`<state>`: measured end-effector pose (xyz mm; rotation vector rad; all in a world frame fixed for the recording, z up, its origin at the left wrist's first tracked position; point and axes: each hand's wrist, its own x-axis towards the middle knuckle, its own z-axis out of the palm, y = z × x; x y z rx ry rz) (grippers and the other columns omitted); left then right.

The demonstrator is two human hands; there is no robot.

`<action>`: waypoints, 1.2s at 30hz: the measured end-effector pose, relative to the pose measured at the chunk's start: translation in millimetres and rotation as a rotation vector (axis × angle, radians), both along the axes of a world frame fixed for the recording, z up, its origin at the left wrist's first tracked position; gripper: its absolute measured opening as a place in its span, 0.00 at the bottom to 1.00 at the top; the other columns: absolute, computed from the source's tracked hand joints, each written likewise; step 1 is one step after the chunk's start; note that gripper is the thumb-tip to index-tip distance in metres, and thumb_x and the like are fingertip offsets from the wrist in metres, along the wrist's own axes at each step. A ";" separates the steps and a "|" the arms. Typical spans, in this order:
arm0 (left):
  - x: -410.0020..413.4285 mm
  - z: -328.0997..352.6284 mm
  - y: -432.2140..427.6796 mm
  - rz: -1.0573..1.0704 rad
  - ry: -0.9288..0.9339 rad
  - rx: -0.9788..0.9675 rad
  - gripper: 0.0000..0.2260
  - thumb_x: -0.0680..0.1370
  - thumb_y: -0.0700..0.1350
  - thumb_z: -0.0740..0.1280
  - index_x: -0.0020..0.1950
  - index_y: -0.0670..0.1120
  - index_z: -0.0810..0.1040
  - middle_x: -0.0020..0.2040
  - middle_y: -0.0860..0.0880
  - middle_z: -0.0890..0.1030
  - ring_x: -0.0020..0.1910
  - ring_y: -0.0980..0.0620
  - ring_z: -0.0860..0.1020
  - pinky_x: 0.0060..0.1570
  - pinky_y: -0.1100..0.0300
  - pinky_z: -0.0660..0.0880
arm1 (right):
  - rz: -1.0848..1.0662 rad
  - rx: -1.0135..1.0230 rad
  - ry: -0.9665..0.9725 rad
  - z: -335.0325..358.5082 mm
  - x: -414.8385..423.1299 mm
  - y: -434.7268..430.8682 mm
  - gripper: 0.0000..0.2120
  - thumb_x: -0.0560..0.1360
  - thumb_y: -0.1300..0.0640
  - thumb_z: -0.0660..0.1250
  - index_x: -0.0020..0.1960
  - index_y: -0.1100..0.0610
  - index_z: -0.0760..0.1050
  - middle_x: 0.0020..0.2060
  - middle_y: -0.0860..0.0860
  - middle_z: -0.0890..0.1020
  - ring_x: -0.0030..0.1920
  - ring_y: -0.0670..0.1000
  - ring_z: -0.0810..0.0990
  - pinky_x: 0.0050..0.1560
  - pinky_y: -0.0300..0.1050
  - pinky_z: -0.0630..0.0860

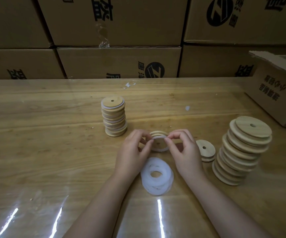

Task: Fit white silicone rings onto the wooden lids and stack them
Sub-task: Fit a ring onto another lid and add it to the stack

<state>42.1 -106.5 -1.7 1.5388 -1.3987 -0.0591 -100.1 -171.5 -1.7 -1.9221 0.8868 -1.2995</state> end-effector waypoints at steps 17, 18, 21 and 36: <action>-1.9 1.5 2.0 0.008 0.058 -0.008 0.09 0.75 0.44 0.67 0.45 0.58 0.72 0.47 0.59 0.80 0.43 0.61 0.76 0.36 0.71 0.70 | -0.081 -0.029 0.016 -0.3 0.1 5.7 0.02 0.74 0.61 0.68 0.46 0.58 0.78 0.42 0.48 0.81 0.44 0.41 0.77 0.41 0.32 0.74; -1.6 1.2 2.2 0.011 0.056 -0.010 0.08 0.75 0.43 0.68 0.45 0.56 0.73 0.47 0.59 0.80 0.43 0.61 0.76 0.36 0.72 0.70 | -0.081 -0.022 0.018 -0.7 -0.1 5.4 0.02 0.74 0.60 0.68 0.46 0.58 0.78 0.42 0.48 0.81 0.44 0.41 0.78 0.41 0.31 0.74; -1.1 1.3 2.8 0.003 0.058 -0.016 0.05 0.76 0.44 0.67 0.46 0.54 0.74 0.47 0.58 0.80 0.43 0.60 0.76 0.37 0.70 0.71 | -0.083 -0.022 0.045 -1.7 -0.7 5.2 0.02 0.75 0.59 0.67 0.46 0.58 0.78 0.42 0.47 0.81 0.44 0.41 0.78 0.40 0.29 0.73; 3.2 -1.6 -1.0 0.025 0.183 0.039 0.04 0.76 0.42 0.67 0.46 0.52 0.77 0.45 0.57 0.81 0.42 0.63 0.77 0.40 0.68 0.72 | -0.061 0.022 0.072 -5.1 -0.5 3.0 0.01 0.75 0.58 0.67 0.46 0.55 0.77 0.41 0.46 0.81 0.41 0.41 0.78 0.39 0.35 0.75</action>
